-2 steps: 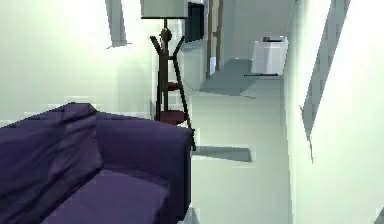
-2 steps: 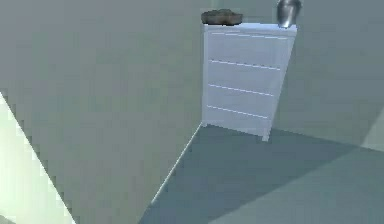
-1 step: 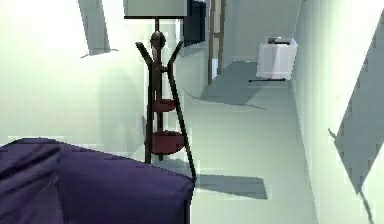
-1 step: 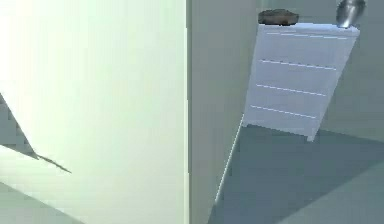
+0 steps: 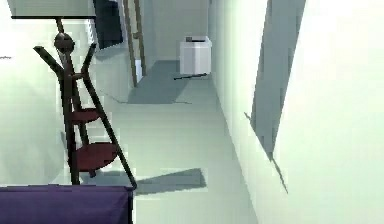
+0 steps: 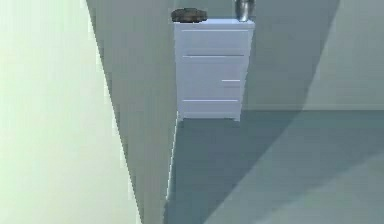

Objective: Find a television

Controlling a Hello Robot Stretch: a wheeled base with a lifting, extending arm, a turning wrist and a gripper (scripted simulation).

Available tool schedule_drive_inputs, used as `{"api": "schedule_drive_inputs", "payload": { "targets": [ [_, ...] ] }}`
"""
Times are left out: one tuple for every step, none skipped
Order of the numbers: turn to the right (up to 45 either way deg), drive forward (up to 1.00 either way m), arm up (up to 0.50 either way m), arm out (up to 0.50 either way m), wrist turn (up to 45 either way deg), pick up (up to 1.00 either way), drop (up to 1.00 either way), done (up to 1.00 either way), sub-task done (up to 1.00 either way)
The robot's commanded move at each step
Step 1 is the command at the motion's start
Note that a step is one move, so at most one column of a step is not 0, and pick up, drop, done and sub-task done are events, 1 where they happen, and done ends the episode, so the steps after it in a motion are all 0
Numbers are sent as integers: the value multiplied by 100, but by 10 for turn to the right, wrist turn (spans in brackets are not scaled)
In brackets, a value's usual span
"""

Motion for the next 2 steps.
{"api": "schedule_drive_inputs", "payload": {
  "targets": [
    [0,100,0,0,0,0,0,0,0],
    [180,0,0,0,0,0,0,0,0]
  ]
}}
